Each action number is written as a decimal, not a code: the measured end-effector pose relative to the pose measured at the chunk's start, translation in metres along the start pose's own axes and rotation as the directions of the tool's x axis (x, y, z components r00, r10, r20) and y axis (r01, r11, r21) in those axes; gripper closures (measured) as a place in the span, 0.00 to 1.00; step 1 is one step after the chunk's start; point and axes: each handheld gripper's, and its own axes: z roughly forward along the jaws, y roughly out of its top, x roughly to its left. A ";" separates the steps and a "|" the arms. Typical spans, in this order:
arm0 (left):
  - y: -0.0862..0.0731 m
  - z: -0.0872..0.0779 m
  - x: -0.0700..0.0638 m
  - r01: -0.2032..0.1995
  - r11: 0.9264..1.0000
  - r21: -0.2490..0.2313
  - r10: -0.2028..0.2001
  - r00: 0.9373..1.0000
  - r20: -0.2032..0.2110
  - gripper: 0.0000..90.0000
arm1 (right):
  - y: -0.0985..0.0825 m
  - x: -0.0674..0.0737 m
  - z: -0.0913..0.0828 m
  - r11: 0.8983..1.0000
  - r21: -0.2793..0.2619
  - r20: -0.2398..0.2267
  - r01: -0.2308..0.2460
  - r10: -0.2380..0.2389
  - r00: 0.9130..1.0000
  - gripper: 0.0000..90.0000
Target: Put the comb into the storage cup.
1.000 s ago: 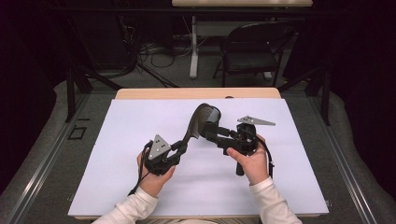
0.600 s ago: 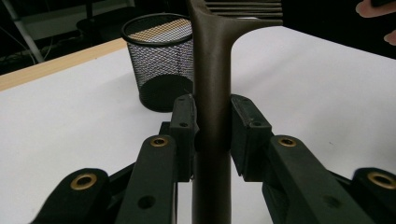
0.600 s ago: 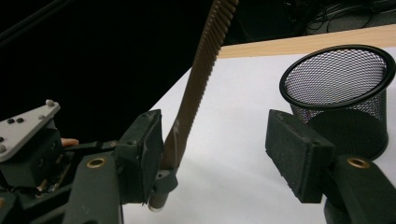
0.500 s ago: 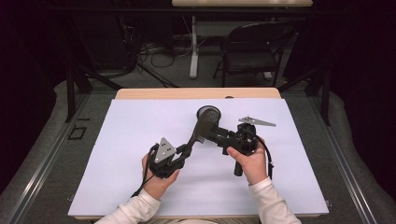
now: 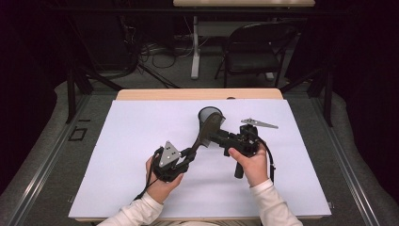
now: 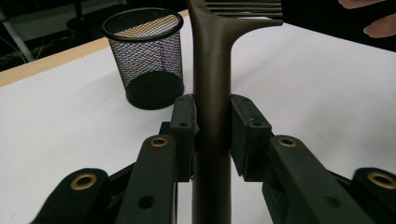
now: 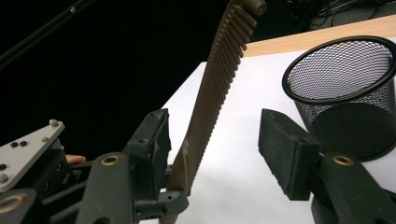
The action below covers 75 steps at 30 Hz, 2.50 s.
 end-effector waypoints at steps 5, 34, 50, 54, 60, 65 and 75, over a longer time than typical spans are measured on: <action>0.000 0.001 -0.002 -0.003 1.000 0.002 0.003 1.000 0.004 0.81 | 0.000 -0.002 0.000 1.000 -0.004 -0.004 -0.019 0.019 1.000 0.52; -0.005 0.006 -0.012 -0.028 0.999 0.025 0.027 0.999 0.031 0.81 | 0.002 -0.011 -0.008 0.996 -0.028 -0.005 -0.089 0.088 0.996 0.73; -0.006 0.007 -0.014 -0.026 0.999 0.030 0.025 0.999 0.037 0.81 | 0.003 -0.015 -0.009 0.992 -0.031 -0.009 -0.120 0.120 0.993 0.84; -0.006 0.007 -0.014 -0.026 0.999 0.031 0.025 0.999 0.038 0.81 | 0.002 -0.017 -0.009 0.990 -0.022 -0.018 -0.142 0.141 0.990 0.87; -0.007 0.007 -0.014 -0.026 0.999 0.032 0.025 0.999 0.040 0.81 | 0.002 -0.018 -0.010 0.989 -0.021 -0.022 -0.149 0.149 0.989 0.91; -0.007 0.007 -0.013 -0.027 0.999 0.032 0.025 0.999 0.039 0.81 | 0.002 -0.018 -0.009 0.985 -0.021 -0.039 -0.171 0.170 0.985 0.94; -0.007 0.008 -0.014 -0.023 0.999 0.034 0.022 0.999 0.039 0.81 | 0.002 -0.021 -0.010 0.978 -0.010 -0.052 -0.207 0.206 0.977 0.97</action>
